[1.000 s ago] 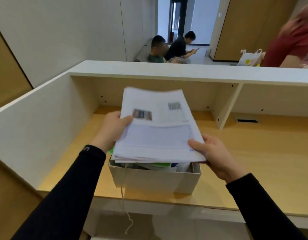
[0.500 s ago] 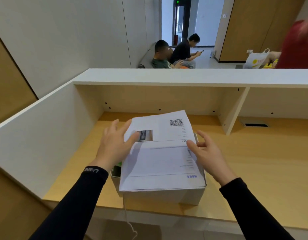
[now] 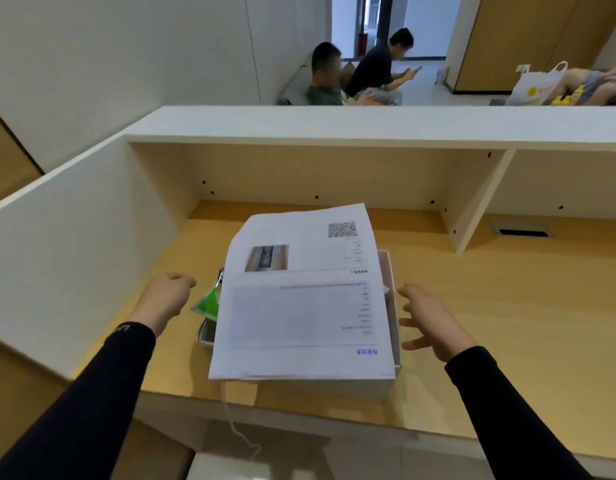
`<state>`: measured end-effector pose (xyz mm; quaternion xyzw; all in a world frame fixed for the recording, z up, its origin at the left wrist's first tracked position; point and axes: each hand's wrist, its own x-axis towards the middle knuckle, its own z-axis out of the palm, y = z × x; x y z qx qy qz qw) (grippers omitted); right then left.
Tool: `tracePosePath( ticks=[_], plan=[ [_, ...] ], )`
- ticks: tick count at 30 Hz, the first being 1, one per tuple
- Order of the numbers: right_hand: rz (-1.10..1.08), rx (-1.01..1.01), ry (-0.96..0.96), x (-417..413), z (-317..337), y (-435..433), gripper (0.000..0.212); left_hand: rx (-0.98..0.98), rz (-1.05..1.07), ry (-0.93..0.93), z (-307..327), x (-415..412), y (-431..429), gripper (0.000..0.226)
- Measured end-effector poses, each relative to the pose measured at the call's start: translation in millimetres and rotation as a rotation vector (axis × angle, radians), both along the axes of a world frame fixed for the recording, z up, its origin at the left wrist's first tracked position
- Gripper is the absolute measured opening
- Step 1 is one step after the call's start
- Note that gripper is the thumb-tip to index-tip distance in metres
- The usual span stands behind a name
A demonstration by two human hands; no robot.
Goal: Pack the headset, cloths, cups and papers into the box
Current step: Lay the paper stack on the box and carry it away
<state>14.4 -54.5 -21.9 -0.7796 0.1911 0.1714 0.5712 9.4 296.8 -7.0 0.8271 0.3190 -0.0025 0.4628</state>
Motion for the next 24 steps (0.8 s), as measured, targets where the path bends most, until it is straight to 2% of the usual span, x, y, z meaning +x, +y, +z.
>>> tracePosePath(
  ticks=[2, 6, 9, 13, 15, 19, 24],
  plan=[
    [0.114, -0.035, 0.056, -0.7, -5.7, 0.6, 0.035, -0.055, -0.102, 0.102, -13.4, -10.2, -0.6, 0.031],
    [0.235, -0.179, 0.063, -0.7, -10.4, 7.4, 0.023, -0.037, -0.309, 0.142, -20.9, -11.9, -10.2, 0.038],
    [0.296, -0.27, 0.098, 1.3, -5.0, 15.8, 0.022, 0.015, -0.335, 0.132, -19.9, 0.0, -9.2, 0.038],
    [0.315, -0.364, 0.115, -2.2, 3.6, 25.7, 0.023, -0.011, -0.332, 0.153, -15.4, 17.6, -11.4, 0.032],
    [0.266, -0.37, 0.092, -5.0, 6.0, 29.9, 0.021, 0.056, -0.41, 0.19, -17.3, 24.8, -12.0, 0.032],
    [0.176, -0.383, 0.056, -11.2, 11.4, 37.7, 0.026, 0.333, -0.568, 0.165, -26.1, 35.6, -8.4, 0.038],
    [0.148, -0.348, 0.055, -36.4, 10.5, 46.4, 0.02, 0.455, -0.706, 0.129, -26.2, 31.7, -1.4, 0.038]
  ],
)
